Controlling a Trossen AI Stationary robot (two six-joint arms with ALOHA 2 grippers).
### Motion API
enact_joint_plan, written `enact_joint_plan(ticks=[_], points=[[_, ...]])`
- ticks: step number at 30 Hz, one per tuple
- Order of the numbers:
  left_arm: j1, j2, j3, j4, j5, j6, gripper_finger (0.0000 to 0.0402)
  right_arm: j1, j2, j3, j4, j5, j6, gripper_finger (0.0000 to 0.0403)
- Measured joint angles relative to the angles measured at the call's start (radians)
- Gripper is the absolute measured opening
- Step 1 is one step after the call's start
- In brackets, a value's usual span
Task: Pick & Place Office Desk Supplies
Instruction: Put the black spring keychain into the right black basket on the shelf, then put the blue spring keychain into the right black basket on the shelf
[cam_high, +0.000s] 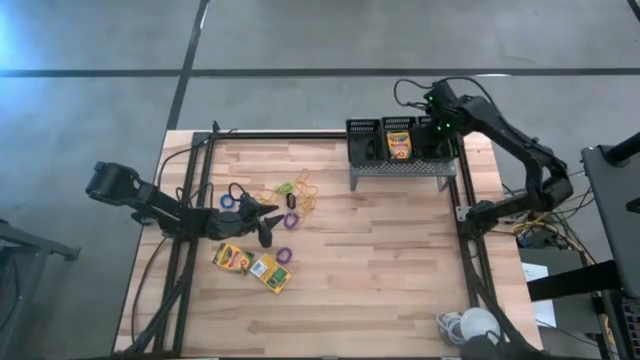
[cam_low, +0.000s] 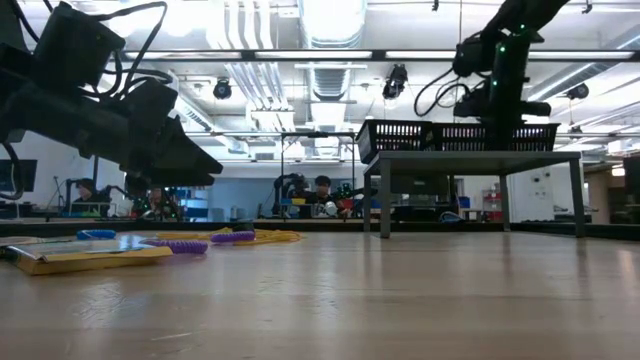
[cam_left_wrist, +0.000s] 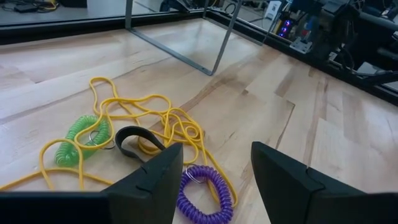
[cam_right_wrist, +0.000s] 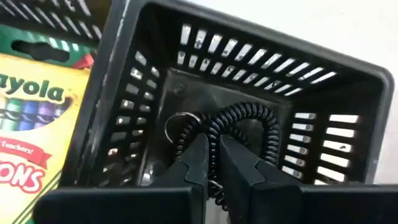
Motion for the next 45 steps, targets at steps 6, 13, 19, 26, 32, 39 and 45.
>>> enact_joint_plan(ticks=[6, 13, 19, 26, 32, 39, 45], points=[[0.000, 0.000, 0.000, 0.000, 0.000, 0.000, 0.0195, 0.006, 0.008, -0.001, 0.001, 0.026, 0.004, 0.0024], [0.000, 0.000, 0.000, 0.000, 0.000, 0.000, 0.0195, 0.006, 0.006, -0.001, 0.004, 0.029, 0.006, 0.0073], [0.000, 0.000, 0.000, 0.000, 0.000, 0.000, 0.0195, 0.006, -0.001, 0.023, -0.003, 0.037, 0.003, 0.0137], [-0.001, 0.000, 0.000, 0.000, 0.000, 0.000, 0.0195, 0.100, -0.100, 0.127, -0.001, 0.123, -0.019, 0.0143], [-0.001, 0.000, 0.000, 0.004, 0.000, 0.000, 0.0195, 0.431, -0.267, 0.052, 0.215, 0.126, -0.016, 0.0119], [-0.001, 0.000, 0.000, 0.022, 0.000, 0.000, 0.0195, 0.983, -0.395, -0.337, 0.891, 0.258, -0.033, 0.0100], [-0.001, 0.000, 0.000, 0.052, 0.000, 0.004, 0.0195, 1.258, -0.299, -0.617, 1.516, 0.295, -0.197, 0.0089]])
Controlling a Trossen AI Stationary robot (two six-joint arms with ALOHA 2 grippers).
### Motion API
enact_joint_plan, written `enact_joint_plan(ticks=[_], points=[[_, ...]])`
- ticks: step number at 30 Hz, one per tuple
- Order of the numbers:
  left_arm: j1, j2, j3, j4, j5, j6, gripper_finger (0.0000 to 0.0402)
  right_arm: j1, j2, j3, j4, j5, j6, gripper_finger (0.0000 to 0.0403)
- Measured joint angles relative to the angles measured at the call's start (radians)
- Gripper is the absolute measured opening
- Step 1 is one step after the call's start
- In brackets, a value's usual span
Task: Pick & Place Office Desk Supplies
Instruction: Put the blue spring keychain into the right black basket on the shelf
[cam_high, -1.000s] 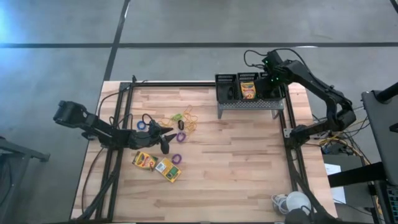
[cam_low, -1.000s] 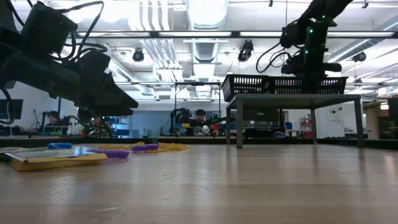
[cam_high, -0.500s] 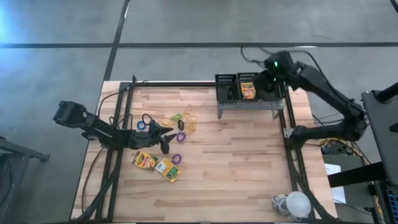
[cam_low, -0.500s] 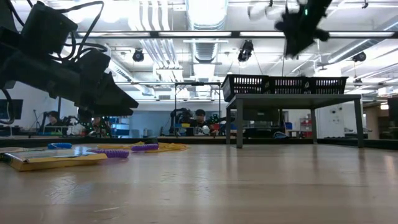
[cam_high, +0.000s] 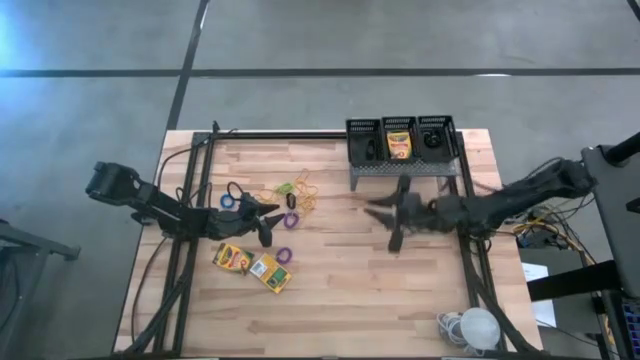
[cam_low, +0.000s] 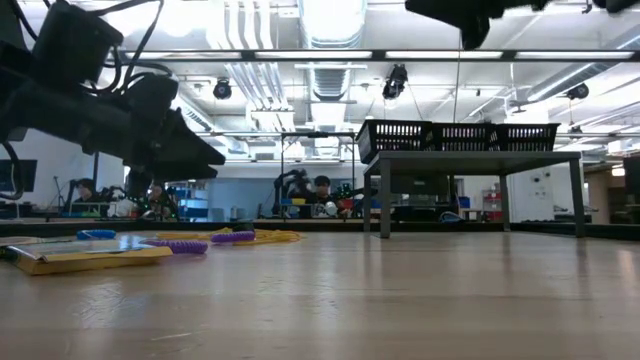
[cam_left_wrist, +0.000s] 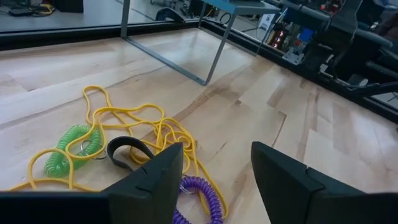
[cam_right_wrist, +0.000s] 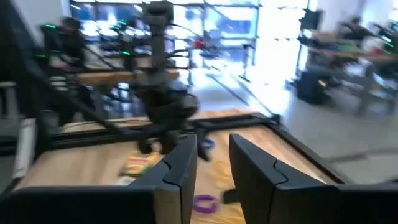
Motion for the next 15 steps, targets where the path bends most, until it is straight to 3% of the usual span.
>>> enact_joint_plan(ticks=[4, 15], points=[[0.000, 0.000, 0.000, 0.009, 0.000, 0.000, 0.0195, 0.047, 0.096, -0.101, 0.235, -0.001, 0.002, 0.0082], [0.000, 0.000, 0.000, 0.020, 0.004, 0.015, 0.0194, 0.052, 0.287, -0.189, 0.345, -0.161, 0.078, 0.0061]])
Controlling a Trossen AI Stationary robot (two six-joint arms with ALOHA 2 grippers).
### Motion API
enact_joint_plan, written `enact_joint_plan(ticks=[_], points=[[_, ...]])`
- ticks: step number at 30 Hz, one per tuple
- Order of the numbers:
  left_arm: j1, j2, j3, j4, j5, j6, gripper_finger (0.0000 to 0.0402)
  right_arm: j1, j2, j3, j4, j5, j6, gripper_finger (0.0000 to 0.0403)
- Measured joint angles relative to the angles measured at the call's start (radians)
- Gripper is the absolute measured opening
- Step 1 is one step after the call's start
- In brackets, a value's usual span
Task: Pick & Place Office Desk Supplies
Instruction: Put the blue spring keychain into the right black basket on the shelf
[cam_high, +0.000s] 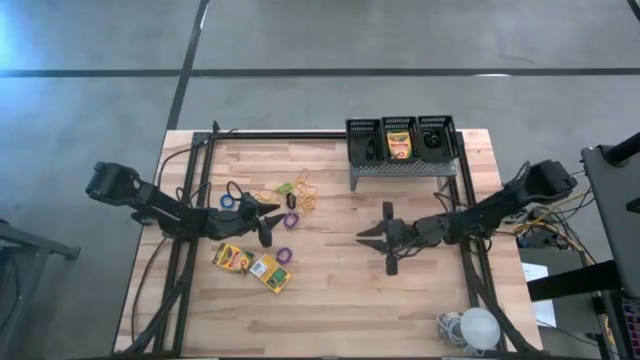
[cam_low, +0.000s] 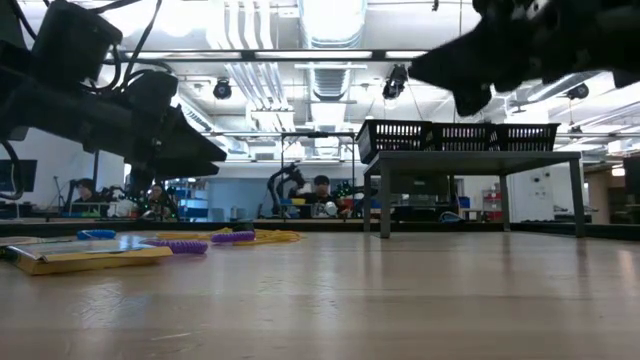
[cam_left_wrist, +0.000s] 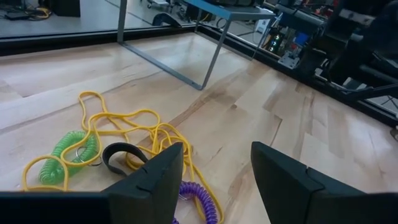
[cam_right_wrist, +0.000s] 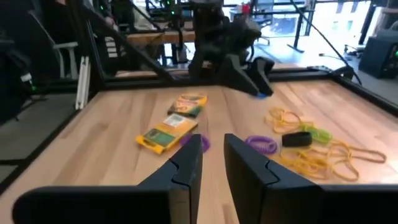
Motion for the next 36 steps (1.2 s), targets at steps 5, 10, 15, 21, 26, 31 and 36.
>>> enact_joint_plan(ticks=[5, 10, 15, 21, 26, 31, 36], points=[[-0.001, 0.000, 0.000, 0.000, 0.001, 0.004, 0.0194, 0.000, 0.100, -0.022, 0.082, -0.001, -0.005, 0.0057], [-0.001, 0.000, 0.000, 0.010, 0.010, 0.008, 0.0194, 0.005, 0.188, -0.033, 0.128, -0.004, 0.031, 0.0056], [-0.003, 0.000, 0.000, 0.055, 0.030, 0.030, 0.0194, 0.008, 0.228, -0.025, 0.149, -0.027, 0.030, 0.0056], [-0.012, -0.002, 0.000, 0.042, 0.101, 0.028, 0.0194, 0.008, 0.216, -0.004, 0.150, -0.034, 0.014, 0.0056], [-0.013, -0.042, 0.024, -0.179, 0.150, -0.099, 0.0190, 0.010, 0.215, -0.012, 0.149, -0.048, 0.015, 0.0056], [-0.010, -0.156, 0.262, -1.035, 0.246, -0.316, 0.0178, 0.014, 0.220, -0.022, 0.143, -0.055, 0.068, 0.0056], [-0.004, -0.174, 0.596, -1.799, 0.284, -0.471, 0.0168, 0.027, 0.219, -0.031, 0.134, -0.059, 0.058, 0.0056]])
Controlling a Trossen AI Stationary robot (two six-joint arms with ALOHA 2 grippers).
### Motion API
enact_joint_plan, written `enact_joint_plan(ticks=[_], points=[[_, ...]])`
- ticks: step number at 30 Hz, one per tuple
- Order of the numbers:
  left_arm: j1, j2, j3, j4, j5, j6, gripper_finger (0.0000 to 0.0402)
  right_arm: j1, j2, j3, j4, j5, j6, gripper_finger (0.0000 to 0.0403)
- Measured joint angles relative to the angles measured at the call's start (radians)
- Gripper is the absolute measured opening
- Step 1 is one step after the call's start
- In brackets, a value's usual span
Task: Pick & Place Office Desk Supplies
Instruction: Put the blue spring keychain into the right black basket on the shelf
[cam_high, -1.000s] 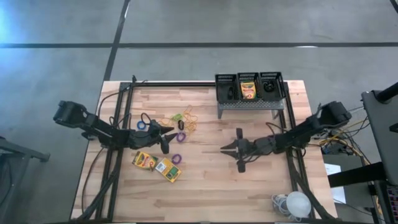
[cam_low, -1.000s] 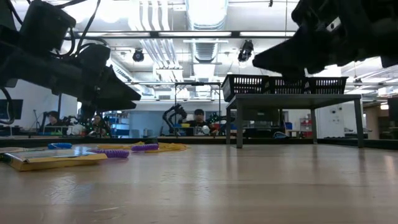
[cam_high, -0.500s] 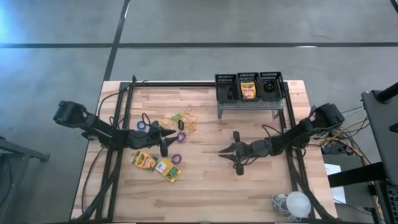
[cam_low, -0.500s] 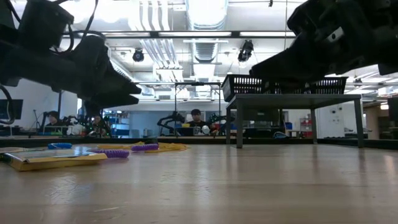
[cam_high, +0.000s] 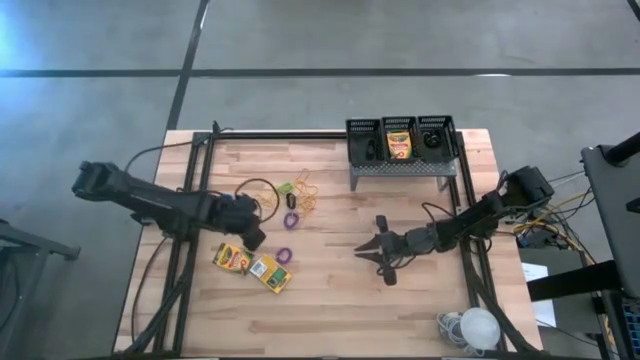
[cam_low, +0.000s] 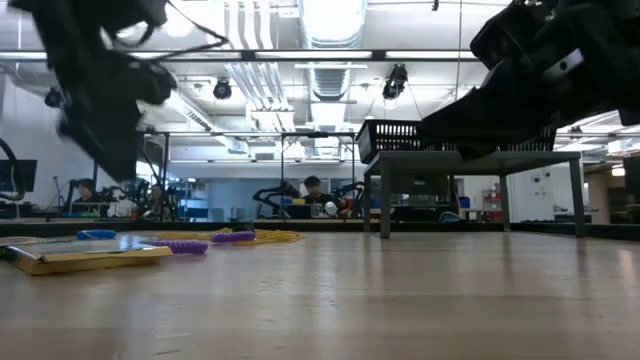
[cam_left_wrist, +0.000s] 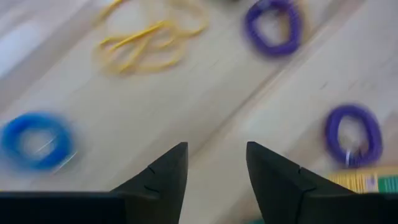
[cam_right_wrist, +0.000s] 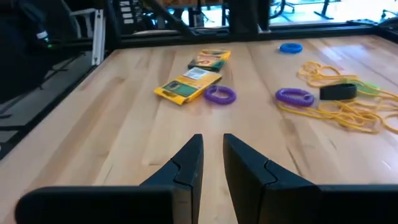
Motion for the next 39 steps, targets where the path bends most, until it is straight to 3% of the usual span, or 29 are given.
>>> enact_joint_plan(ticks=[3, 6, 14, 16, 21, 26, 33, 39], points=[[0.051, 0.001, 0.127, -0.245, 0.085, -0.060, 0.0165, -0.001, 0.000, -0.001, -0.008, 0.005, 0.012, 0.0056], [0.148, 0.001, 0.183, -0.373, 0.169, -0.061, 0.0165, -0.001, 0.000, -0.002, -0.013, 0.006, 0.013, 0.0056], [0.457, 0.019, 0.084, -0.374, 0.447, 0.165, 0.0165, 0.008, 0.000, -0.002, -0.024, 0.002, 0.028, 0.0056], [0.520, 0.028, 0.043, -0.370, 0.472, 0.190, 0.0165, 0.008, 0.000, -0.002, -0.029, 0.003, 0.035, 0.0056], [0.644, 0.029, -0.053, -0.225, 0.468, 0.253, 0.0169, 0.008, 0.000, -0.003, -0.031, 0.004, 0.035, 0.0056], [0.689, 0.039, -0.114, -0.047, 0.454, 0.324, 0.0170, 0.008, 0.000, -0.003, -0.031, 0.011, 0.035, 0.0056], [0.700, 0.088, -0.103, 0.006, 0.246, 0.361, 0.0168, 0.008, 0.000, -0.003, -0.030, 0.014, 0.035, 0.0057], [0.756, 0.164, -0.115, 0.053, 0.234, 0.398, 0.0166, 0.008, 0.000, -0.003, -0.030, 0.014, 0.035, 0.0057]])
